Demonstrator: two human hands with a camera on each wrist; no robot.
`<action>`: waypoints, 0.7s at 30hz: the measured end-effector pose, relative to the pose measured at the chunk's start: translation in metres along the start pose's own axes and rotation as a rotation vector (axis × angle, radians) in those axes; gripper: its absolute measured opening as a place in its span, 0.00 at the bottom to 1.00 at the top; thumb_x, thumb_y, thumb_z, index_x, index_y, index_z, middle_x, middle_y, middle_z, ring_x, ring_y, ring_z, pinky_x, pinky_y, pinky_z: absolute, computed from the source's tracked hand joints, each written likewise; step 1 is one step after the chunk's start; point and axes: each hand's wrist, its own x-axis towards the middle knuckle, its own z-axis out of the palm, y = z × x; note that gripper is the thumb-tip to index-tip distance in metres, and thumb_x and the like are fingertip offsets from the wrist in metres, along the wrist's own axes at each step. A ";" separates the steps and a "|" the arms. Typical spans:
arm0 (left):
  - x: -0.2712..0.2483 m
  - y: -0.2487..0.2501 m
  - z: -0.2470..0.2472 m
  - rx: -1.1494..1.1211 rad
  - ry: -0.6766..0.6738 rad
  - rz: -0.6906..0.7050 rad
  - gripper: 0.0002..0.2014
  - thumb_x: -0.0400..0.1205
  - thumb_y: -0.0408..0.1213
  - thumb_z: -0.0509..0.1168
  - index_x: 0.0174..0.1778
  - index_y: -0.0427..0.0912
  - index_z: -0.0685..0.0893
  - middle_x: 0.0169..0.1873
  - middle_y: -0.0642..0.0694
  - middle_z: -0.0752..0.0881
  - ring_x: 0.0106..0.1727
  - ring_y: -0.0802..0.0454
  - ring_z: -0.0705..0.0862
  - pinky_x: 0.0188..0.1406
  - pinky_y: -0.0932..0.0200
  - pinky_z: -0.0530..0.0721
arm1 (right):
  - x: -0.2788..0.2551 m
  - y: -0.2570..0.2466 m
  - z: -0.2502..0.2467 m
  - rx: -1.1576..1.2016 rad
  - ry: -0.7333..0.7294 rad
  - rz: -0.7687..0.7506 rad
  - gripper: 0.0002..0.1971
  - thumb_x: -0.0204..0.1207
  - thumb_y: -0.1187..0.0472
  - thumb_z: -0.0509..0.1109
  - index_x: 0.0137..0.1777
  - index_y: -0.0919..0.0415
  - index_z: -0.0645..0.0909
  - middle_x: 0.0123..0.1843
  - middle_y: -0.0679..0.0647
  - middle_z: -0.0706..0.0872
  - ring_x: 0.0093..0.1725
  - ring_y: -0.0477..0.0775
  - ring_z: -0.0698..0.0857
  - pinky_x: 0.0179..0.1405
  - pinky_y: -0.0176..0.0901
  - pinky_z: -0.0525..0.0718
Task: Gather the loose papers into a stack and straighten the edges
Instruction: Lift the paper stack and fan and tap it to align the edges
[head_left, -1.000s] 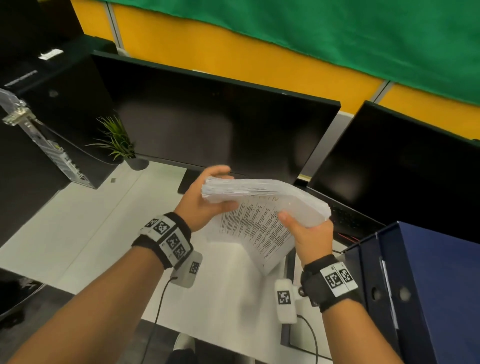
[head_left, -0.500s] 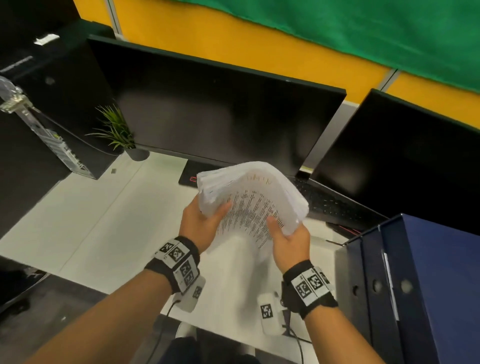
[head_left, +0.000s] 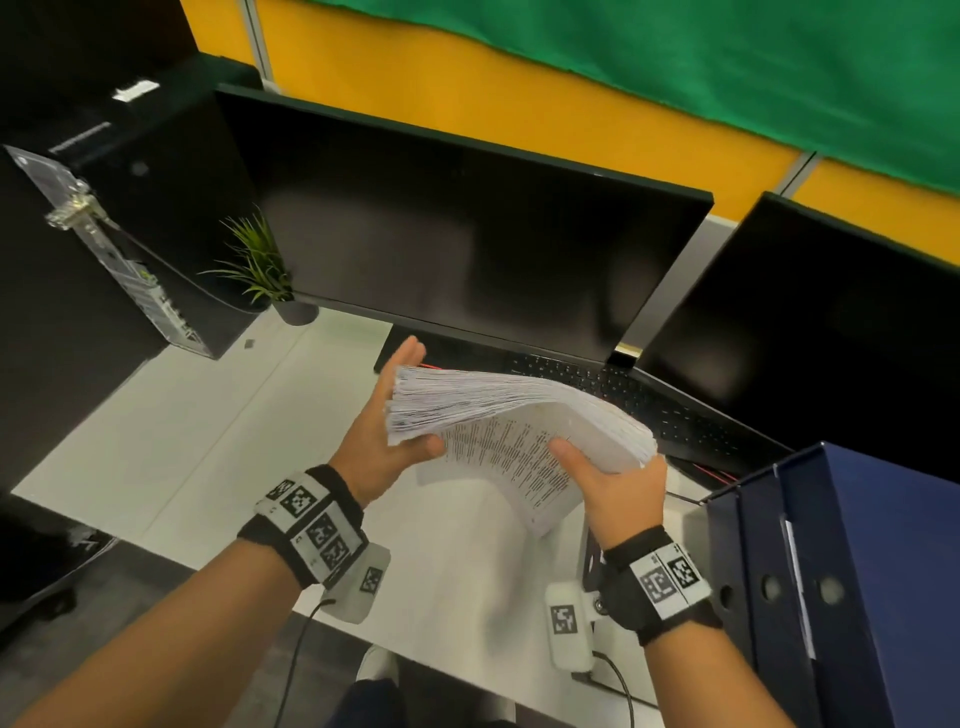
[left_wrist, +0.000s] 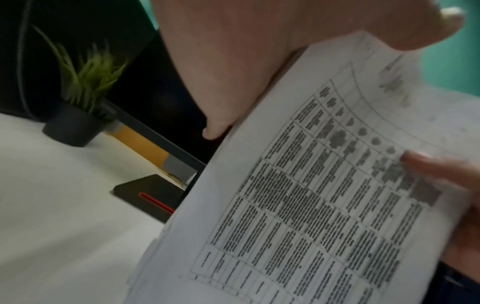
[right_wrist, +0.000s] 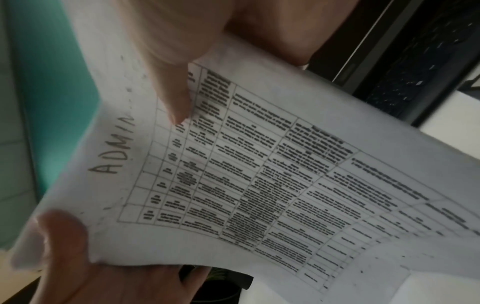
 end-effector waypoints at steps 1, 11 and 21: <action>0.001 -0.001 0.000 0.033 -0.016 -0.008 0.68 0.56 0.72 0.78 0.87 0.48 0.52 0.84 0.55 0.63 0.82 0.64 0.66 0.78 0.66 0.70 | 0.000 -0.002 0.001 0.023 -0.007 0.015 0.23 0.65 0.70 0.82 0.58 0.55 0.84 0.46 0.38 0.92 0.49 0.37 0.90 0.48 0.36 0.90; 0.017 0.012 0.006 0.194 0.160 -0.044 0.33 0.78 0.55 0.72 0.75 0.41 0.76 0.67 0.48 0.85 0.69 0.54 0.83 0.71 0.45 0.82 | 0.001 -0.004 0.007 0.096 -0.037 0.003 0.18 0.70 0.70 0.78 0.50 0.45 0.83 0.41 0.27 0.90 0.45 0.30 0.89 0.41 0.26 0.86; 0.004 0.015 0.011 -0.086 0.343 0.005 0.34 0.79 0.67 0.58 0.73 0.47 0.77 0.64 0.47 0.86 0.67 0.49 0.84 0.67 0.49 0.83 | -0.008 0.005 0.010 0.087 0.004 0.039 0.16 0.68 0.70 0.79 0.50 0.50 0.86 0.45 0.39 0.93 0.49 0.45 0.92 0.46 0.43 0.91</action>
